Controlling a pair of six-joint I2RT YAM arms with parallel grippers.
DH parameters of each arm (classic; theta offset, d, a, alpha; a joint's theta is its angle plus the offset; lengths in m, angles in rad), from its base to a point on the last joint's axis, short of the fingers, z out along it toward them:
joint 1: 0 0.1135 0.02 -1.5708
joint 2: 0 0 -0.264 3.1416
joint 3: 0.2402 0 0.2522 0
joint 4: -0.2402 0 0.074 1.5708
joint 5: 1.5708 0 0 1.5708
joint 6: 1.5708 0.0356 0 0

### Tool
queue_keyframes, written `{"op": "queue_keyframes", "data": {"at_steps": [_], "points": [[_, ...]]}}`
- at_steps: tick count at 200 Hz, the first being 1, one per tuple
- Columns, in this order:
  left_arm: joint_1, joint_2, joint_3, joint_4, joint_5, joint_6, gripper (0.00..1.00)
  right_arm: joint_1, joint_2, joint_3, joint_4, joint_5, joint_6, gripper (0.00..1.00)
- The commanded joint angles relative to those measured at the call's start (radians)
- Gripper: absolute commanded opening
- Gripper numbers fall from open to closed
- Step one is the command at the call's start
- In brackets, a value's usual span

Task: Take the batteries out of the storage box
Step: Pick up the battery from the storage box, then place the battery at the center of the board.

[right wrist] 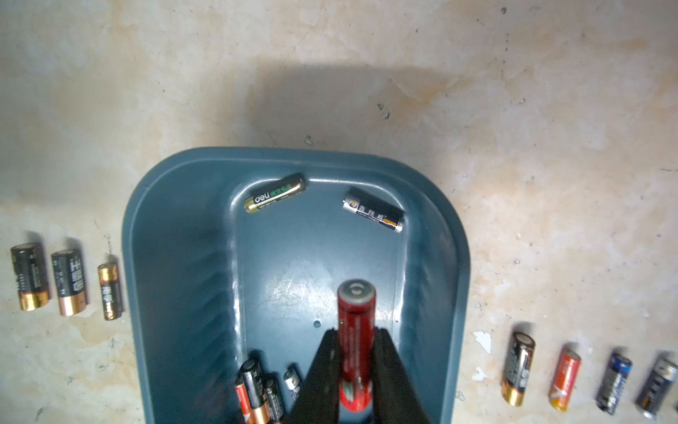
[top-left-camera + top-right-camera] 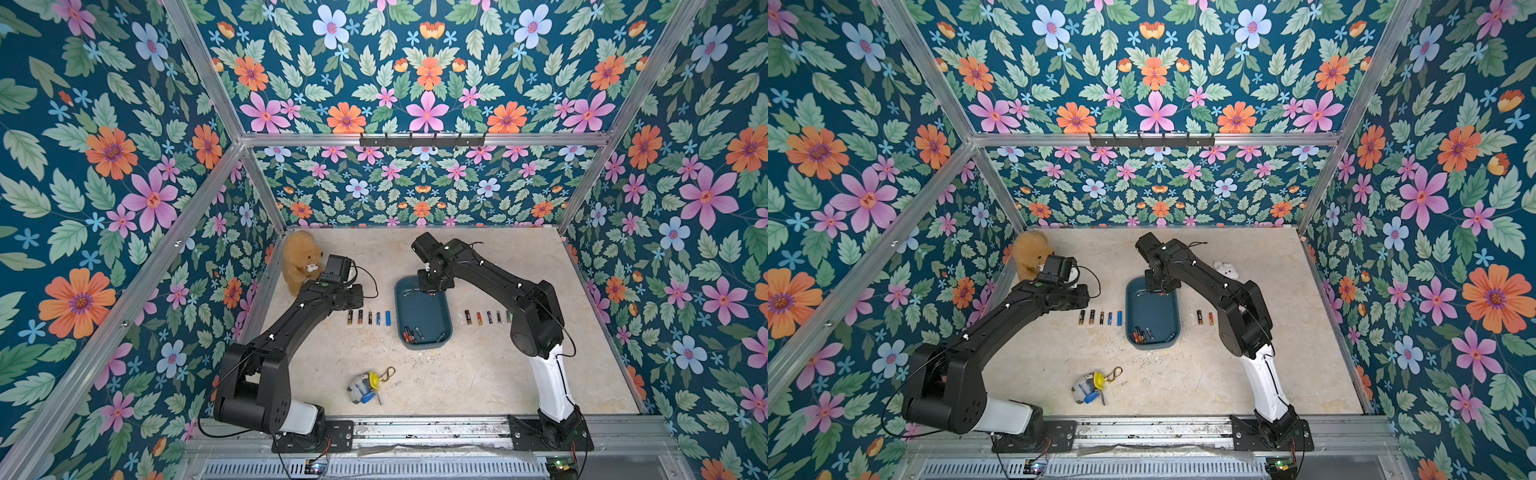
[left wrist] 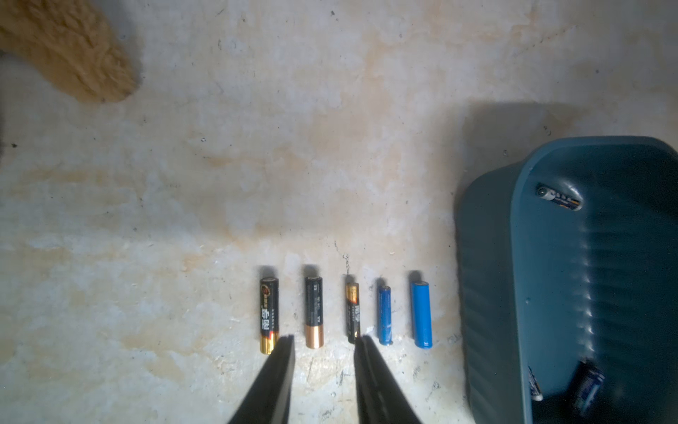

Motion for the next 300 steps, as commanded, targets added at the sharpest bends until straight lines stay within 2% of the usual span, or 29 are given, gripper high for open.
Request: {"op": "queue_keyframes", "data": {"at_steps": [1,72,126,228,262,300], "points": [[-0.003,-0.008,0.002,-0.017,-0.011,-0.012,0.34,-0.003,-0.041,-0.028,0.004,0.019,0.008,0.18],[-0.016,-0.014,0.008,-0.024,-0.011,-0.024,0.34,-0.041,-0.196,-0.199,0.036,0.052,0.019,0.17],[-0.032,0.001,0.020,-0.024,-0.015,-0.033,0.34,-0.114,-0.335,-0.379,0.071,0.065,0.018,0.17],[-0.070,0.068,0.069,-0.023,-0.030,-0.048,0.34,-0.361,-0.566,-0.705,0.143,0.072,-0.069,0.17],[-0.079,0.092,0.083,-0.023,-0.032,-0.051,0.34,-0.459,-0.586,-0.789,0.192,0.078,-0.119,0.17],[-0.082,0.120,0.098,-0.024,-0.028,-0.047,0.34,-0.513,-0.577,-0.859,0.247,0.093,-0.148,0.17]]}}
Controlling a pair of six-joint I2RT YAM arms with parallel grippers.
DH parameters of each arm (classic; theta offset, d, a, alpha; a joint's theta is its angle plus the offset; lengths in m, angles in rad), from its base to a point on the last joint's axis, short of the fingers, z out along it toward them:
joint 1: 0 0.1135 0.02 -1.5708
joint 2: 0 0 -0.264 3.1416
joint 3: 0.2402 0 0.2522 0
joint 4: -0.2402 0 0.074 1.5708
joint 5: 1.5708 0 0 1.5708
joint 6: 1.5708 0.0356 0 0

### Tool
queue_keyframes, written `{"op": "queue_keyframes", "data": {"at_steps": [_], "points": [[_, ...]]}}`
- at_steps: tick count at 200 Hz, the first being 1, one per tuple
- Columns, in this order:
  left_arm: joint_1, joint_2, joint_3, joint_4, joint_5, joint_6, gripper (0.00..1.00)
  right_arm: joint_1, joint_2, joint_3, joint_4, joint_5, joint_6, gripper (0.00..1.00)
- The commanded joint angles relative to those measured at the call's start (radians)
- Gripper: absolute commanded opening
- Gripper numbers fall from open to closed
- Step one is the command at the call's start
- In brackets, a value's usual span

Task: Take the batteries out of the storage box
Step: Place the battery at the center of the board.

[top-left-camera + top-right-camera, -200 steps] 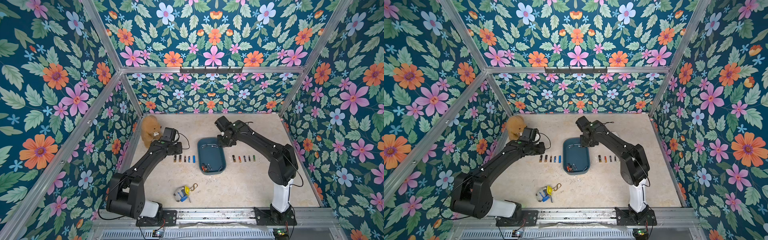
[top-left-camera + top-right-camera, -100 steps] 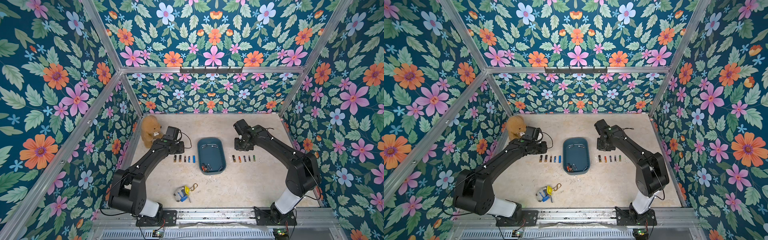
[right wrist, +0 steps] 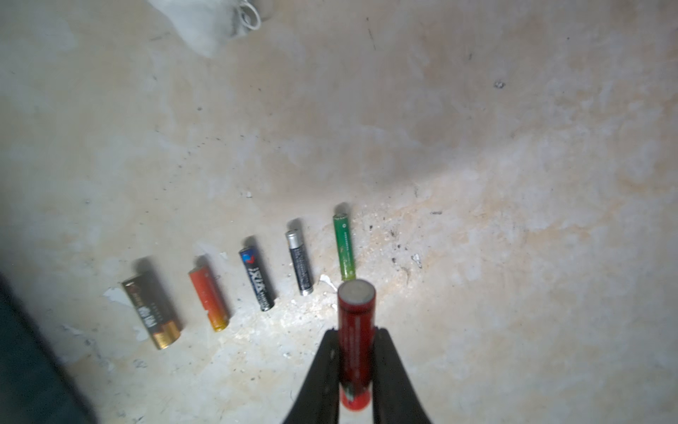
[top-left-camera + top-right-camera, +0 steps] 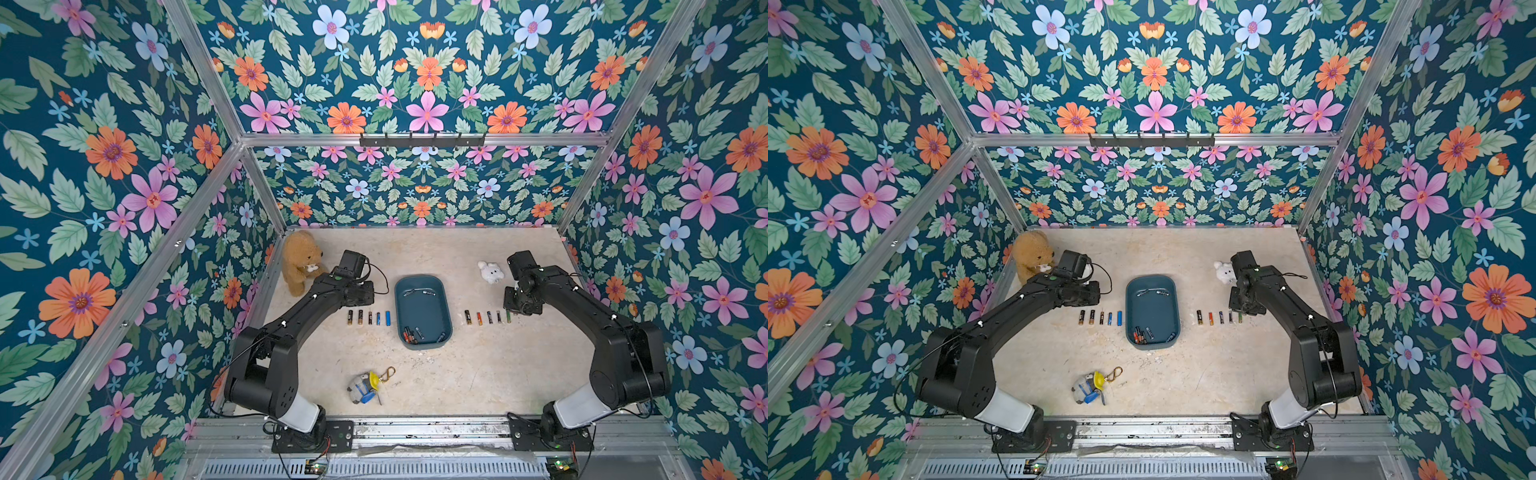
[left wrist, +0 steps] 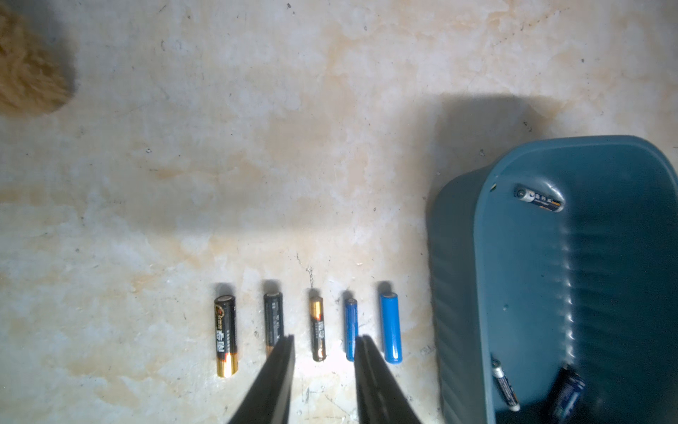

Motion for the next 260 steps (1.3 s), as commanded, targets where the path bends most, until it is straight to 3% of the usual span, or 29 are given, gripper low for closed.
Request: {"op": "queue_keyframes", "data": {"at_steps": [1,260], "points": [[-0.001,0.014,0.012,-0.010,-0.006,0.002,0.34,-0.023,0.006,-0.027,0.049,0.023,-0.038,0.17],[-0.003,0.043,0.006,-0.001,-0.003,0.009,0.33,-0.046,0.195,-0.033,0.133,0.062,-0.068,0.17]]}}
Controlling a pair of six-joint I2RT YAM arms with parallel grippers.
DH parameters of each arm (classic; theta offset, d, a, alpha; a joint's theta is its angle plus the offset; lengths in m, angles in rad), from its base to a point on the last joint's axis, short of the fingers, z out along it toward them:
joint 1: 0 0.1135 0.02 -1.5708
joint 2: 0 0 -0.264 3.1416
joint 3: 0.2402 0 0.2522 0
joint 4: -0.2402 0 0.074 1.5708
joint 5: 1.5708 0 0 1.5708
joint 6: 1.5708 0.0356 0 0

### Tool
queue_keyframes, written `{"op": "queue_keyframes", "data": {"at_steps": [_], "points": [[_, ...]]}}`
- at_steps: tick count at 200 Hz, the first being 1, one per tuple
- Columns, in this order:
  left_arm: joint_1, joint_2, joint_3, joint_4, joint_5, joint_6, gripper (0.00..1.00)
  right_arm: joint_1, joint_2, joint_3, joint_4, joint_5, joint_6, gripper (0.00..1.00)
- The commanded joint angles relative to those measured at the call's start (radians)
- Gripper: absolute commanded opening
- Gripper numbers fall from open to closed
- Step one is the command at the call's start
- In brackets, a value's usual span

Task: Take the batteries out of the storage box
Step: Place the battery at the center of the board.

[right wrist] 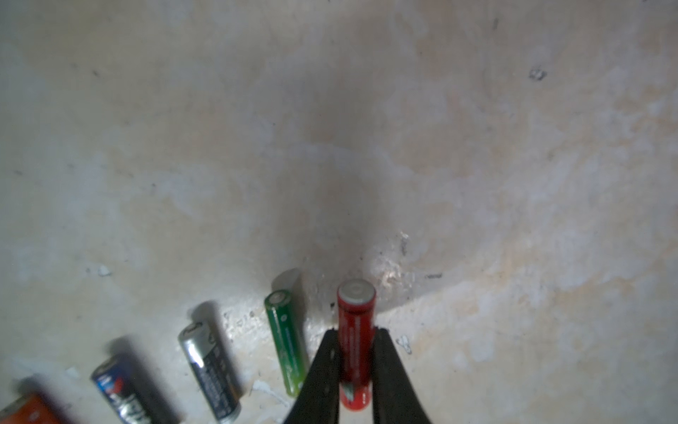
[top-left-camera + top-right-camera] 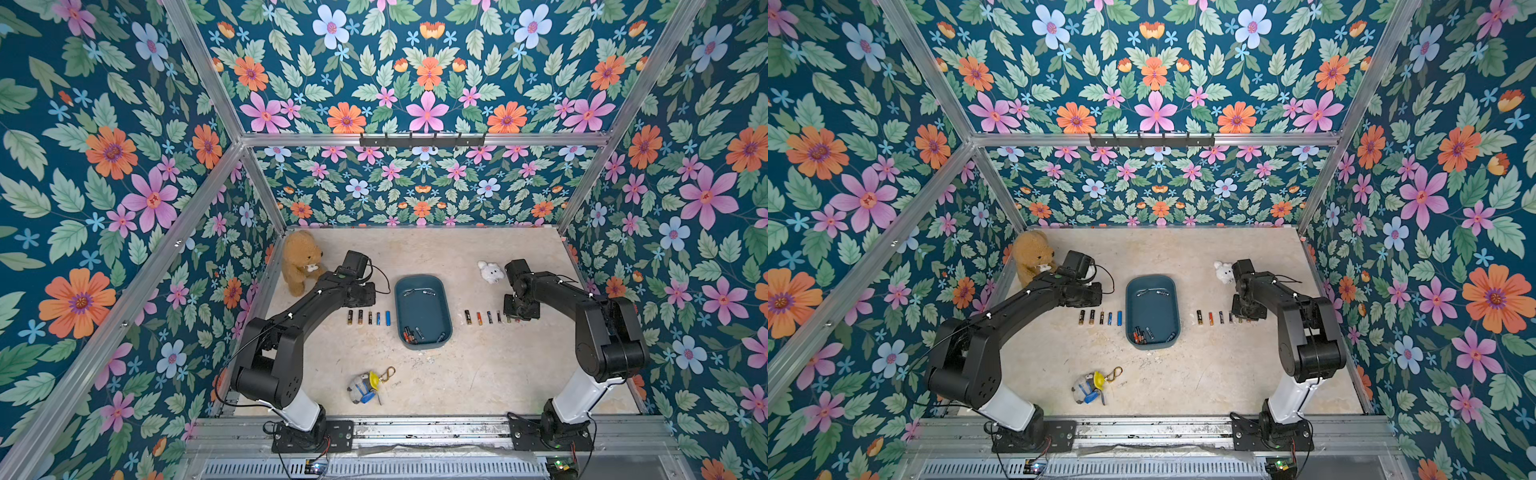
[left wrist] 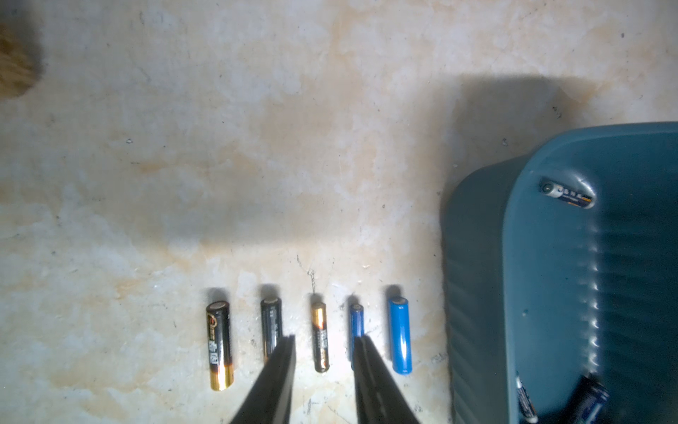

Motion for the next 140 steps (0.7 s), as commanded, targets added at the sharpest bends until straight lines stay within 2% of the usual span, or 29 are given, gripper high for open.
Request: {"op": "queue_keyframes", "data": {"at_steps": [1,140], "points": [[0.001,-0.006,-0.001,-0.002,-0.005,0.005,0.33,0.001,0.011,0.007,-0.007,0.009,-0.016,0.17],[0.001,-0.015,-0.008,-0.003,-0.007,0.003,0.33,-0.014,0.029,0.009,0.000,-0.009,-0.053,0.18]]}}
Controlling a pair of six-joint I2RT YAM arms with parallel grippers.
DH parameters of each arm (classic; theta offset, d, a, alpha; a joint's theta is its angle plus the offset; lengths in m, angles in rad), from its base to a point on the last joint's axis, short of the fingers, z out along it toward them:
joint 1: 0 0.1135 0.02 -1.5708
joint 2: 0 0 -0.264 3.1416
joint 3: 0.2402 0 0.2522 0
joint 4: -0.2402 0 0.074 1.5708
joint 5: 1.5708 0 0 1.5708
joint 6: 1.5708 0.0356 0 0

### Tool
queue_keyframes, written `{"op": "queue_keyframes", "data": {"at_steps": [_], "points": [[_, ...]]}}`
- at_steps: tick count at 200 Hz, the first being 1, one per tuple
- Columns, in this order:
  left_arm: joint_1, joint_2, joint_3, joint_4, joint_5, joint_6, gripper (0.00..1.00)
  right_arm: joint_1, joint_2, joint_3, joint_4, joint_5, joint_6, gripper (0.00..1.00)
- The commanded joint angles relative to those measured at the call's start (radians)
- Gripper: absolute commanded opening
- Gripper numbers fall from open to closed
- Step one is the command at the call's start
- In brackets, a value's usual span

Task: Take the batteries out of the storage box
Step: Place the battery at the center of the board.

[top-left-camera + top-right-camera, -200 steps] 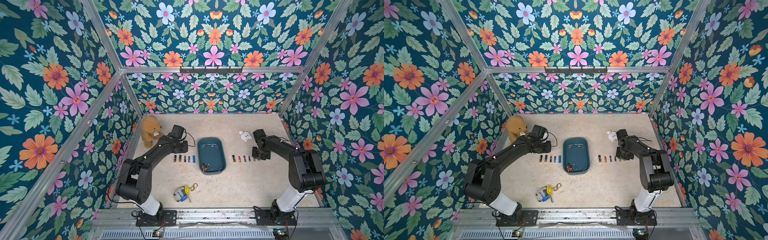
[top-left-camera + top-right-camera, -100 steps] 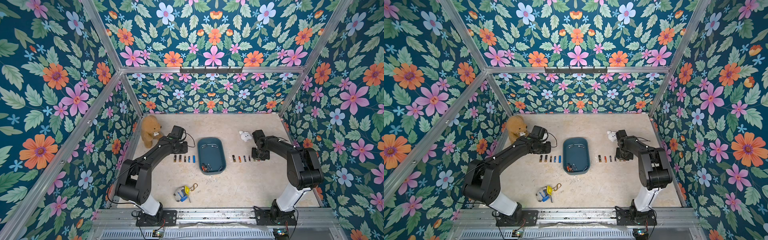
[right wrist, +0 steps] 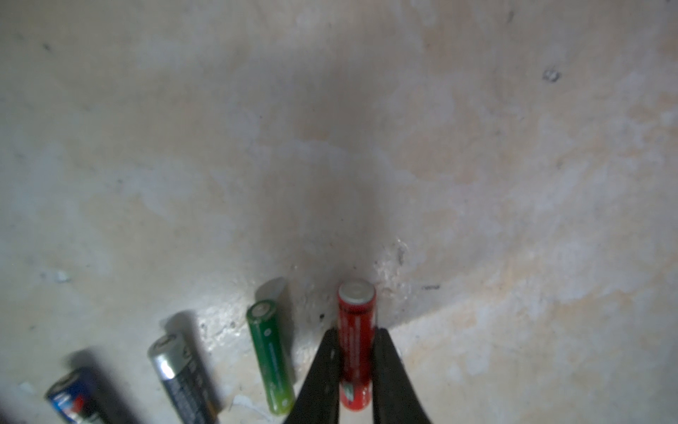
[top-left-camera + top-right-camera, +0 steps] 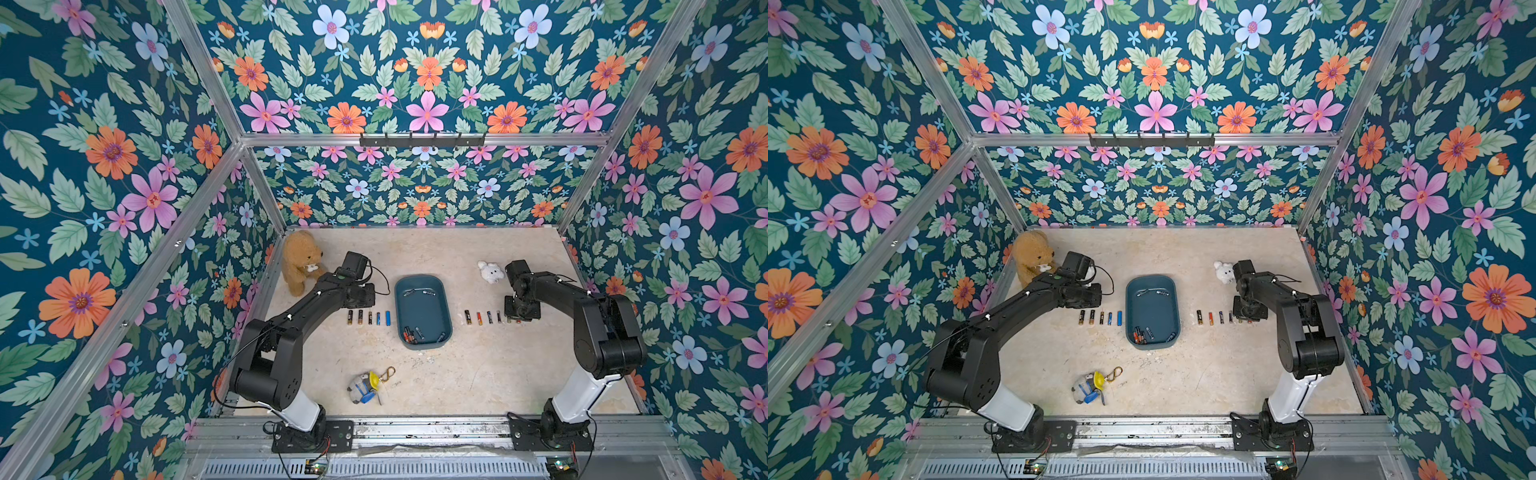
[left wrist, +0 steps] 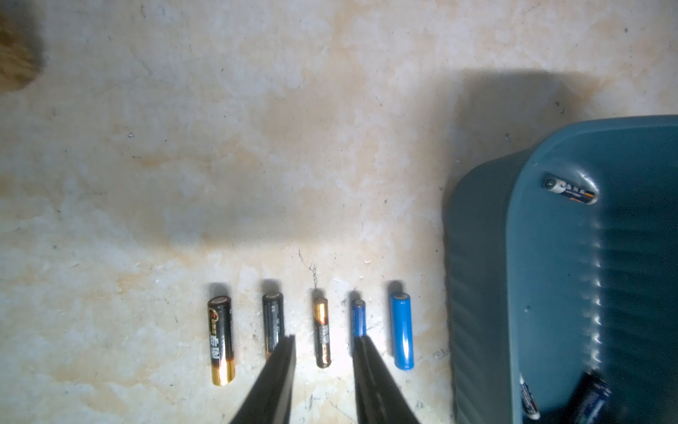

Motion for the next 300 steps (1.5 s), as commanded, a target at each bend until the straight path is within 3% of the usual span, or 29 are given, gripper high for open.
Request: {"op": "queue_keyframes", "data": {"at_steps": [1,300], "points": [[0.001,-0.008,0.001,-0.004,-0.006,0.003,0.33,0.000,0.009,0.004,-0.002,-0.012,-0.008,0.18],[0.001,-0.023,-0.018,0.001,-0.008,-0.002,0.33,-0.002,0.021,0.011,-0.016,-0.041,-0.011,0.24]]}}
